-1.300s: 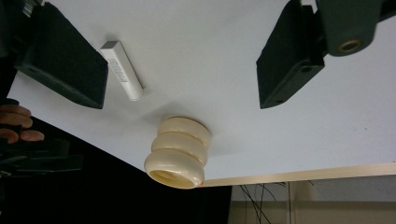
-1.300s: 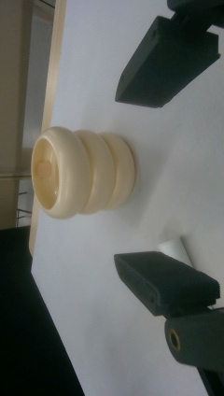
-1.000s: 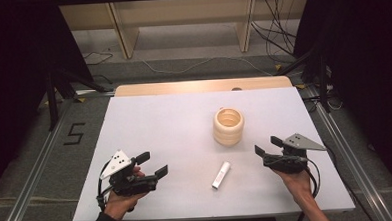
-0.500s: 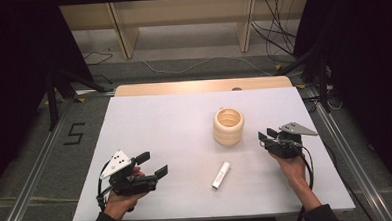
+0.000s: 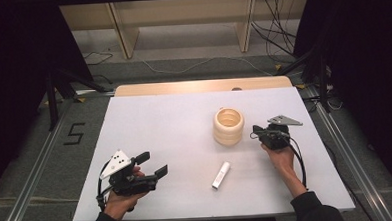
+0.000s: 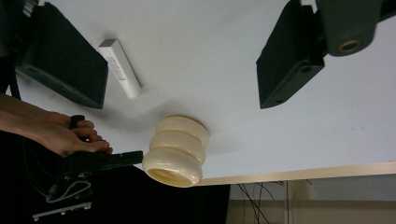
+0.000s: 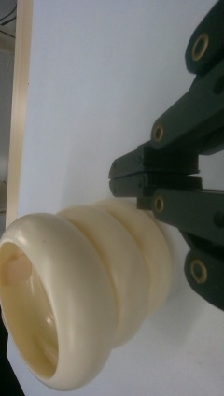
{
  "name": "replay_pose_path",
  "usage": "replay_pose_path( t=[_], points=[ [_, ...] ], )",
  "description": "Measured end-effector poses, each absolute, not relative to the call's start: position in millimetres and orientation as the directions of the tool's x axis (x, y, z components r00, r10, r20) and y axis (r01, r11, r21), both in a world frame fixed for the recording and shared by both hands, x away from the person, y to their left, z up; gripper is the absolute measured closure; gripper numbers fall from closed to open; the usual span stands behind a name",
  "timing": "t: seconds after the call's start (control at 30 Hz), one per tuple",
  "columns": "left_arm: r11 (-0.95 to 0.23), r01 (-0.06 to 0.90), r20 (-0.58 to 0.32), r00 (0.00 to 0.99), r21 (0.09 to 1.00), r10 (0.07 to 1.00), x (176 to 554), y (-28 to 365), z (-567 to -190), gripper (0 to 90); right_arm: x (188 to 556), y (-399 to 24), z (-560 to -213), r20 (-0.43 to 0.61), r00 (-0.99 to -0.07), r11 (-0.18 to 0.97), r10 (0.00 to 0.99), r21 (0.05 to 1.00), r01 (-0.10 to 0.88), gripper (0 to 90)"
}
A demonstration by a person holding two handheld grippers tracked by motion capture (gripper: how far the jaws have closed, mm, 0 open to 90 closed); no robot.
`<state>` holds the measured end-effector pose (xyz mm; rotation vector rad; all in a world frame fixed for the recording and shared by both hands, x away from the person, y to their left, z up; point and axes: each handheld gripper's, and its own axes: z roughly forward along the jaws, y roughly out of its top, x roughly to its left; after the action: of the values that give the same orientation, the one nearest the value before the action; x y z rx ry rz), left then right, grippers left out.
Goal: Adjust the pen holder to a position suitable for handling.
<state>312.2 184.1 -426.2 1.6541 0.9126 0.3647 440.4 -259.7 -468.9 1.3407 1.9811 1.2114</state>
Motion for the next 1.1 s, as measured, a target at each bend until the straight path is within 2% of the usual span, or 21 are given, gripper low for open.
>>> replay_pose_path(
  t=[0.5,1.1],
  points=[
    [-0.041,0.374,-0.229,0.646,0.926,0.728,312,185,-426,16.2,459,-246,-477,0.121,-0.402,0.123,0.907,0.839,0.530,89.9],
    [-0.040,0.373,-0.229,0.647,0.927,0.727,312,185,-426,16.3,461,-233,-481,0.151,-0.412,0.117,0.899,0.822,0.557,90.0]
  ],
)
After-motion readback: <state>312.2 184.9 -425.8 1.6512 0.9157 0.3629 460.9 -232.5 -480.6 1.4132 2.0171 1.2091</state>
